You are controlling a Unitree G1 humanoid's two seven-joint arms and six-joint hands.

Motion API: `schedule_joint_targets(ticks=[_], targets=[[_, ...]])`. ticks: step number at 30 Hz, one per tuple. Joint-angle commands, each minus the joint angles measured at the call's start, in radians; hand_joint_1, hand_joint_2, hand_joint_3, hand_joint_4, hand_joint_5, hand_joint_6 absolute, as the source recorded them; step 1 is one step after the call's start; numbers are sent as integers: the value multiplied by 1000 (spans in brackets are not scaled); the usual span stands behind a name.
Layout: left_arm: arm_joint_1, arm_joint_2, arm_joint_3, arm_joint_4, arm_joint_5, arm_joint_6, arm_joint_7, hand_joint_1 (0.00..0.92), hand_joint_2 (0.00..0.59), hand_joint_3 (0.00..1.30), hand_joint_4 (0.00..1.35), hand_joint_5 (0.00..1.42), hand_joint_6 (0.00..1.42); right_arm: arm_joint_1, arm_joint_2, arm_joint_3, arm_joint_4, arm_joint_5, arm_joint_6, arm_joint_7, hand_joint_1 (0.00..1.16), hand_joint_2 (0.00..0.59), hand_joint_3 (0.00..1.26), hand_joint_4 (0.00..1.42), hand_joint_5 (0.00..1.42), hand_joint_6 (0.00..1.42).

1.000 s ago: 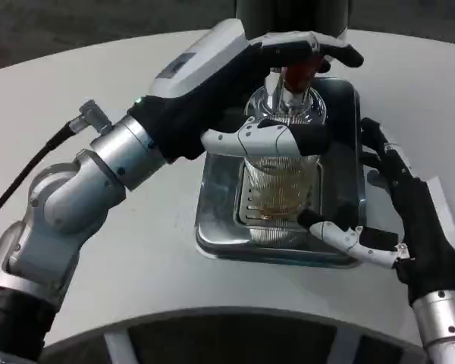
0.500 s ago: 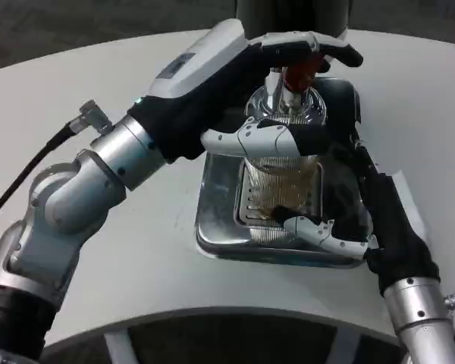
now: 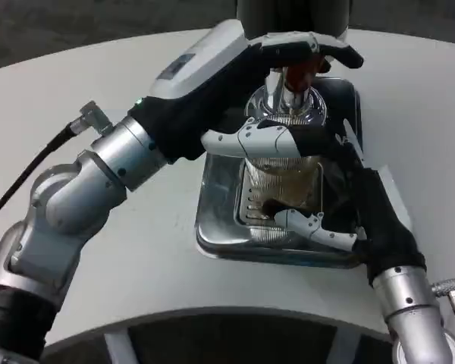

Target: Grasp the cup under the faucet to collect the drink, then remove the cup.

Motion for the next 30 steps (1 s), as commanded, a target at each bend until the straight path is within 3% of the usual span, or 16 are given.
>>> schedule_joint_targets(ticks=[1, 30], targets=[[25, 11, -28, 24, 39, 3, -21, 0, 15, 363, 259, 326, 176, -23, 3, 3, 42, 15, -21, 3, 895, 136, 1, 74, 90, 96], [19, 15, -36, 21, 43, 6, -10, 0, 9, 377, 270, 327, 176, -95, 41, 28, 138, 47, -35, 19, 866, 142, 0, 33, 33, 67]])
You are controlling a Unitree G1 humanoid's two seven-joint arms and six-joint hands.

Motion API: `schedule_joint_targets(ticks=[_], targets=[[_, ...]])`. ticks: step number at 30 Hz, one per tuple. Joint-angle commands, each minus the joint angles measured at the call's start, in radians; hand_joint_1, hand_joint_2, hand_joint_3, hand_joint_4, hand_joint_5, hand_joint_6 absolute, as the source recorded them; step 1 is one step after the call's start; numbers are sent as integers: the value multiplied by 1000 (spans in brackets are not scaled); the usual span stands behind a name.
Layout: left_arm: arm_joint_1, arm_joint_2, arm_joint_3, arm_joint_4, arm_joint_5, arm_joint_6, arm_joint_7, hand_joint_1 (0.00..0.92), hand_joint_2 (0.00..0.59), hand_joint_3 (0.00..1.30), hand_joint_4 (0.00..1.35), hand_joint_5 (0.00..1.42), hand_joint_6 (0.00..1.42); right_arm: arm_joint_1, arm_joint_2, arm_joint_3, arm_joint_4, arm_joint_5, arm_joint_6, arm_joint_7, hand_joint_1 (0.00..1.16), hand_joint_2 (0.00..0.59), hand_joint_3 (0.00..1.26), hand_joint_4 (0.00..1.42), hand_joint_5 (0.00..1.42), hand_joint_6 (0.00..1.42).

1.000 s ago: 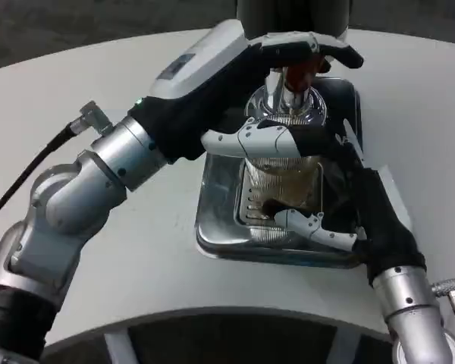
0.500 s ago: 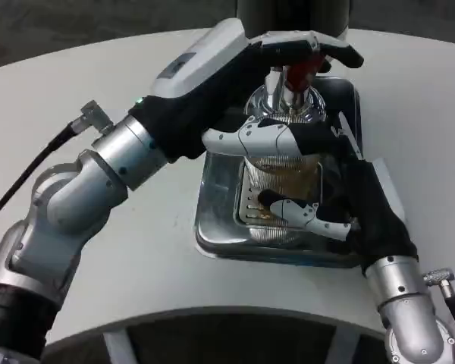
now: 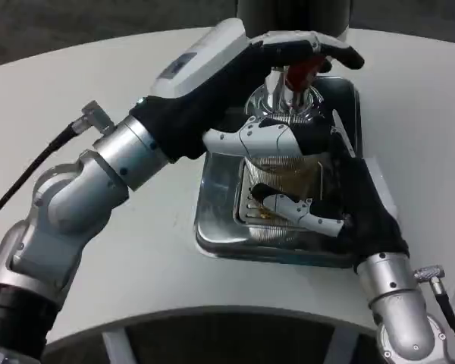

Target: Grasp the cup under the faucet to collect the drink, then remove the cup.

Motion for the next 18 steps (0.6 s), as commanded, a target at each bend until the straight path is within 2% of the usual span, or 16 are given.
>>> schedule_joint_targets(ticks=[1, 18], targets=[[25, 14, -26, 13, 42, 9, -26, 0, 9, 378, 270, 327, 176, -10, 10, 20, 25, 9, 4, 23, 864, 143, 0, 33, 32, 66], [29, 15, -26, 7, 42, 12, -25, 0, 14, 379, 270, 333, 176, -29, 17, 27, 38, -3, 3, 5, 861, 151, 0, 94, 69, 95]])
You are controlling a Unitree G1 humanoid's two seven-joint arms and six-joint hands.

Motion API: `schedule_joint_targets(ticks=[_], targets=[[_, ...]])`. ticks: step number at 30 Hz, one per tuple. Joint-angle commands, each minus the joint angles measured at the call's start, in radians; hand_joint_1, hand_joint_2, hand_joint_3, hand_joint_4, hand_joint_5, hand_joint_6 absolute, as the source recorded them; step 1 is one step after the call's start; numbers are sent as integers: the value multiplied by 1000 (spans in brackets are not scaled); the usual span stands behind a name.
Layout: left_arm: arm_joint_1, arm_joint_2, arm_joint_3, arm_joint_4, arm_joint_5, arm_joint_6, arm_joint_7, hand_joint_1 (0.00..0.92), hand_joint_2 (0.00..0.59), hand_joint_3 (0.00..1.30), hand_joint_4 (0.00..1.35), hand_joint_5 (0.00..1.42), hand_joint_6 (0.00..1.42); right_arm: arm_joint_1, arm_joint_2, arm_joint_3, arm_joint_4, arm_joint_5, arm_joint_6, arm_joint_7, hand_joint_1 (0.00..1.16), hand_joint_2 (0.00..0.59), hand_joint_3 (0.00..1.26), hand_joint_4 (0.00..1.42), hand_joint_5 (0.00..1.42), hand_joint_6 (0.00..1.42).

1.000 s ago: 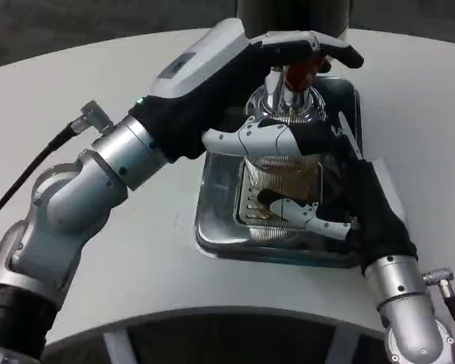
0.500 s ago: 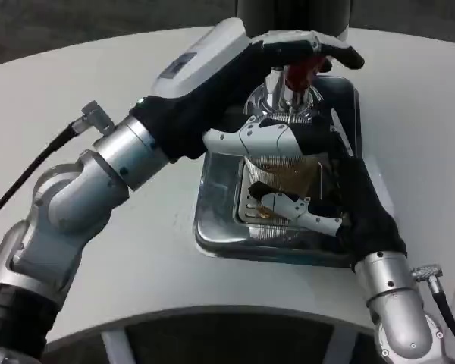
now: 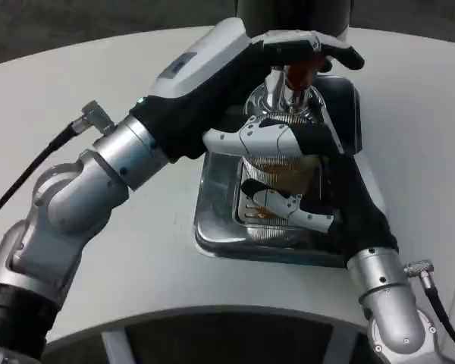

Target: Grasp the cup under the faucet to collect the drink, then remove the cup.

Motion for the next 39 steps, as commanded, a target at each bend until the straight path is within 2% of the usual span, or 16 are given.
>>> schedule_joint_targets(ticks=[1, 11, 18, 25, 39], targets=[[28, 13, -25, 10, 42, 12, -26, 0, 14, 379, 270, 334, 176, 2, 8, 10, 8, -3, 3, -3, 858, 149, 0, 104, 73, 96], [29, 12, -27, 7, 44, 16, -25, 0, 14, 379, 270, 337, 176, 13, 7, 11, 4, -12, 6, -19, 871, 142, 1, 147, 135, 136], [39, 10, -21, -1, 30, 32, -27, 0, 15, 379, 273, 337, 176, 18, 10, 15, 4, -17, 3, -30, 873, 142, 66, 213, 207, 173], [65, -6, 1, -14, -33, 96, -33, 0, 20, 379, 271, 333, 176, 26, 14, 21, 0, -29, 3, -46, 881, 145, 176, 321, 321, 233], [112, -25, 44, -83, -161, 218, -84, 0, 28, 344, 220, 288, 177, 34, 13, 19, -6, -58, 7, -100, 950, 146, 312, 425, 478, 356]])
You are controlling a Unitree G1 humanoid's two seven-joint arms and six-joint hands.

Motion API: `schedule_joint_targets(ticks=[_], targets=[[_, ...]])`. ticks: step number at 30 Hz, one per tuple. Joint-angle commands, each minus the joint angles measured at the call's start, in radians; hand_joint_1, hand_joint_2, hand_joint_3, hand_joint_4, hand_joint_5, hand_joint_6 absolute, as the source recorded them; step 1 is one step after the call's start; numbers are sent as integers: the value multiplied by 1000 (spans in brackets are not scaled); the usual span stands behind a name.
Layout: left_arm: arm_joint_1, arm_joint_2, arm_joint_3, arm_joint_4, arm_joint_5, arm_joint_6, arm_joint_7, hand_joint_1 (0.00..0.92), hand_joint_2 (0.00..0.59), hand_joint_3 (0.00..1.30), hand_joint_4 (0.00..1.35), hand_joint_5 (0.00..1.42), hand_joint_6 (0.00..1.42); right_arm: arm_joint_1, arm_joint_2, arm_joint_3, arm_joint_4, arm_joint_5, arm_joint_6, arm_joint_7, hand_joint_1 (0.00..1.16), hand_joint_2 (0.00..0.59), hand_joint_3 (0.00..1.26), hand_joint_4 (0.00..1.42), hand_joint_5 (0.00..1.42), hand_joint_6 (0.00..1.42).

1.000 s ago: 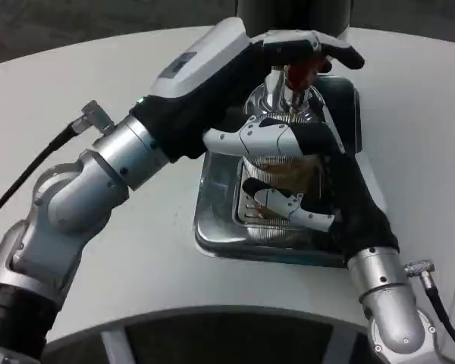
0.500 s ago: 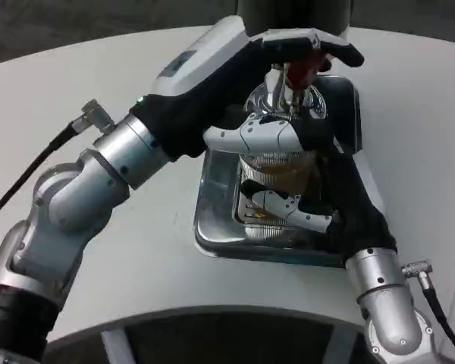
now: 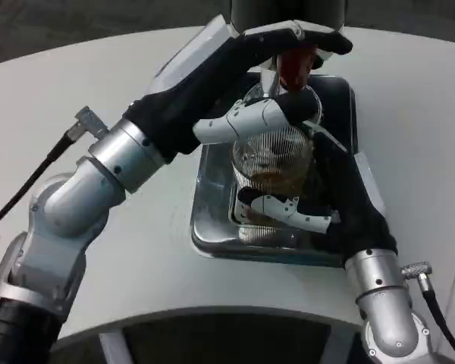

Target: Grasp the cup under the faucet to collect the drink, then remove the cup.

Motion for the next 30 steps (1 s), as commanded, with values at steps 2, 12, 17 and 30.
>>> schedule_joint_targets(ticks=[2, 12, 17, 30], targets=[[71, 3, 21, -14, -39, 75, -40, 0, 28, 336, 196, 268, 164, 31, 7, 2, -9, -14, 7, -24, 960, 148, 336, 439, 502, 375], [103, -33, 65, -77, -150, 200, -75, 0, 32, 264, 110, 207, 148, 45, 5, 0, -37, -26, 5, -49, 1005, 154, 433, 500, 570, 457], [114, -39, 84, -112, -173, 243, -80, 0, 32, 251, 89, 196, 142, 53, 6, -1, -51, -30, 4, -53, 1013, 154, 464, 529, 607, 504], [172, -28, 135, -230, -186, 295, -71, 0, 32, 260, 92, 168, 131, 63, 9, 5, -84, -54, 5, -69, 1040, 149, 516, 585, 656, 579]])
